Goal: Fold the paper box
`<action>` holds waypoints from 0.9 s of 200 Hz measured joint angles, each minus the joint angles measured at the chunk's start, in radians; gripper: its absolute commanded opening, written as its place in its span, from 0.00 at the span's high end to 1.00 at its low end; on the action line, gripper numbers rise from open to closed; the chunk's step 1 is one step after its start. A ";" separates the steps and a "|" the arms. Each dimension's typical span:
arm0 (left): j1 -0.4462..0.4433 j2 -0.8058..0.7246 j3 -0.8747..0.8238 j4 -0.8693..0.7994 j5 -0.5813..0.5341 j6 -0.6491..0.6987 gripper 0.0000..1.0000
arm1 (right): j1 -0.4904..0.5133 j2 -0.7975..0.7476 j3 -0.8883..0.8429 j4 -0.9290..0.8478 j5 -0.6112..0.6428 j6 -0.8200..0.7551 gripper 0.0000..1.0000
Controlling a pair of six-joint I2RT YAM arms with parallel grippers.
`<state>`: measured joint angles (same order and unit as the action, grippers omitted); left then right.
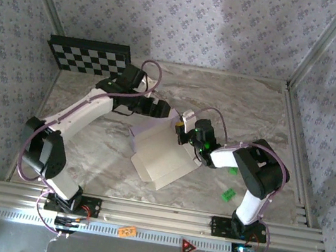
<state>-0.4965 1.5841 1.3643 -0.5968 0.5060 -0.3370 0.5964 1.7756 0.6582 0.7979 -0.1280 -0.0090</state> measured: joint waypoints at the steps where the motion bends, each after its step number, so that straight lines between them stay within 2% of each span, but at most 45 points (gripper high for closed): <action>1: 0.000 0.000 0.000 0.000 -0.001 0.001 0.13 | 0.000 0.000 0.000 0.001 0.000 0.000 1.00; 25: 0.006 -0.004 -0.008 -0.037 -0.042 0.033 0.20 | 0.000 -0.001 -0.003 0.004 -0.021 -0.028 1.00; 74: 0.007 0.036 -0.011 -0.095 -0.064 0.079 0.25 | 0.000 -0.005 -0.012 0.005 -0.099 -0.080 1.00; 116: 0.010 0.098 -0.011 -0.098 0.038 0.085 0.27 | 0.007 -0.012 -0.022 0.005 -0.143 -0.090 1.00; 144: -0.005 0.113 -0.011 -0.080 0.092 0.078 0.34 | 0.042 -0.013 -0.016 -0.002 -0.070 -0.069 1.00; 180: -0.010 0.120 -0.011 -0.077 0.103 0.062 0.39 | 0.121 -0.012 -0.012 -0.003 0.132 0.017 1.00</action>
<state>-0.5068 1.7042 1.3529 -0.6739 0.6090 -0.2749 0.7177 1.7634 0.6464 0.7948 0.0044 0.0082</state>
